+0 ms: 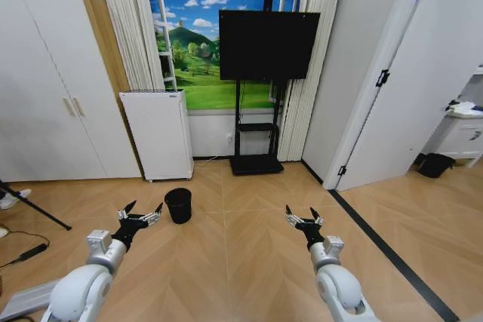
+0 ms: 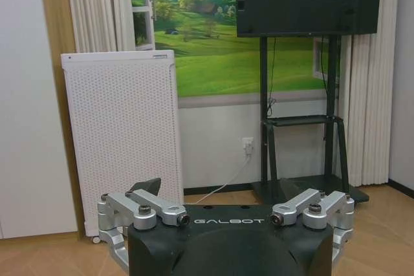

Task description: Pick up the trash bin and place the garbage on the floor into it.

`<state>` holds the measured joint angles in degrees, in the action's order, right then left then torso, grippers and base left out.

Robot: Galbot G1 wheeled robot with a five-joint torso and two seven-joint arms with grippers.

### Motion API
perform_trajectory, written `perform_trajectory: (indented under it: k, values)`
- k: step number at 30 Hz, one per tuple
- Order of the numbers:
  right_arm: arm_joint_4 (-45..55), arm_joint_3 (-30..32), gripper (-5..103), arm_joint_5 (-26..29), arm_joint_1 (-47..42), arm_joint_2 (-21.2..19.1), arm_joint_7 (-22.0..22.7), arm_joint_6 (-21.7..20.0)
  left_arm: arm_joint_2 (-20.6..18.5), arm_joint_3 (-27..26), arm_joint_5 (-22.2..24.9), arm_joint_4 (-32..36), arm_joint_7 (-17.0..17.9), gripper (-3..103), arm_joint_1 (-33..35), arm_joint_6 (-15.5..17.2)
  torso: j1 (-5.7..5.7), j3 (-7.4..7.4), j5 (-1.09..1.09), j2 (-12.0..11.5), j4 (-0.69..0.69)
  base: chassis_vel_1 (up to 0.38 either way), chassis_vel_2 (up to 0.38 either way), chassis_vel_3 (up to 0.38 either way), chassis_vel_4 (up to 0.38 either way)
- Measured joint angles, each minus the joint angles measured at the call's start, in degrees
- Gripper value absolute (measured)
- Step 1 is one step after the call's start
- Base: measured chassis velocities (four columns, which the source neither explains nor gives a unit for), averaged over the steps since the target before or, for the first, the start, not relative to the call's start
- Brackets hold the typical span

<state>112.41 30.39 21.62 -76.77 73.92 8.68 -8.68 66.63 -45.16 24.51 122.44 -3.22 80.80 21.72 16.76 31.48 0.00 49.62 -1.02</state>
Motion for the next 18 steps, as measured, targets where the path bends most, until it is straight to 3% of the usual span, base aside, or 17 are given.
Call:
perform_trajectory:
  k: [18]
  values:
    - [1.55, 0.03, 100, -1.31, 0.29, 0.22, 3.71, -1.31, -0.05, -0.15, -0.75, 1.4, 1.19, 100, 0.6, 0.87, 0.0, 0.0, 0.0, 0.0, 0.0, 0.0, 0.0, 0.0, 0.0]
